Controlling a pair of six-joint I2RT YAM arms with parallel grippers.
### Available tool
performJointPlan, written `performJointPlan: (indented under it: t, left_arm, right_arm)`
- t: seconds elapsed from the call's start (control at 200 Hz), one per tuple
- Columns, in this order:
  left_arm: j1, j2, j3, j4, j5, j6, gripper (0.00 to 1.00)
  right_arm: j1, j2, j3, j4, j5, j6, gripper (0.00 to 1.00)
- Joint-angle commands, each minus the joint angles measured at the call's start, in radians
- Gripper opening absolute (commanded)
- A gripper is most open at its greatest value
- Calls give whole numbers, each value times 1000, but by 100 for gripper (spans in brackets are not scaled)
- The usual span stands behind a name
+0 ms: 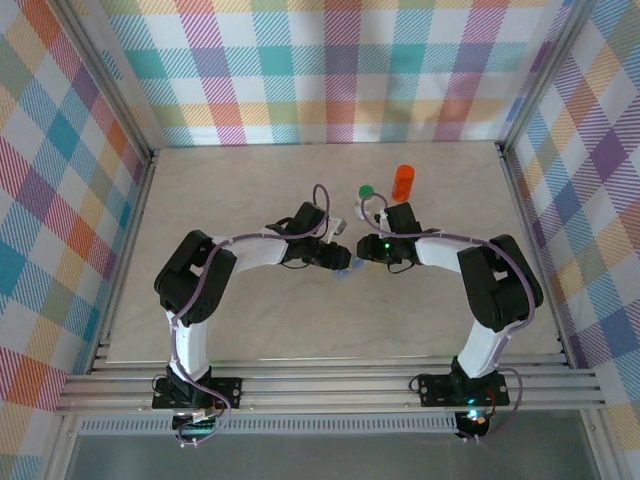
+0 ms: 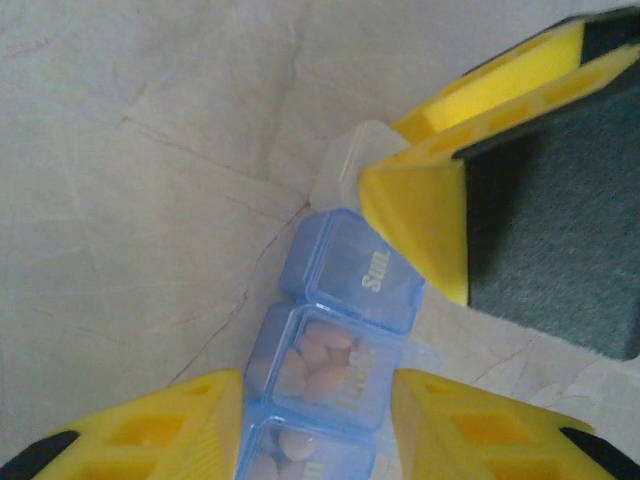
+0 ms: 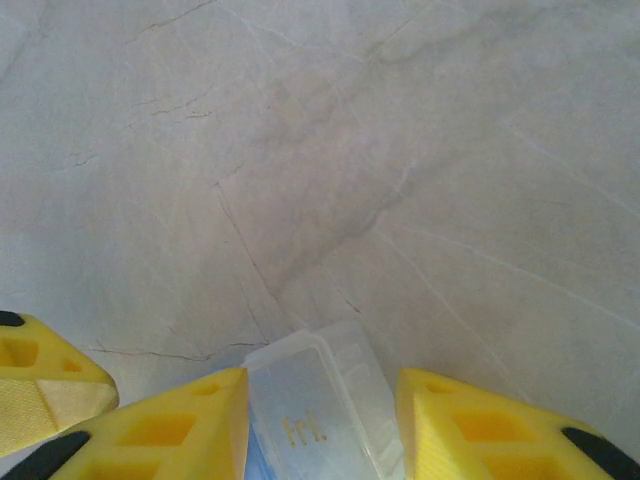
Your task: Sort the pills into containers
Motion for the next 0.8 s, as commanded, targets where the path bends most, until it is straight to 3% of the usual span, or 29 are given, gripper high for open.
performJointPlan:
  t: [0.0, 0.14, 0.48, 0.795]
  left_arm:
    - [-27, 4, 23, -84, -80, 60, 44]
    - [-40, 22, 62, -160, -163, 129, 44]
    - [-41, 33, 124, -155, -135, 149, 48]
    - [-49, 95, 139, -160, -148, 164, 44]
  right_arm:
    - [-1, -12, -27, -21, -4, 5, 40]
    - [-1, -17, -30, -16, -5, 4, 40]
    - [-2, 0, -25, -13, -17, -4, 40]
    - [-4, -1, -27, -17, -11, -17, 40]
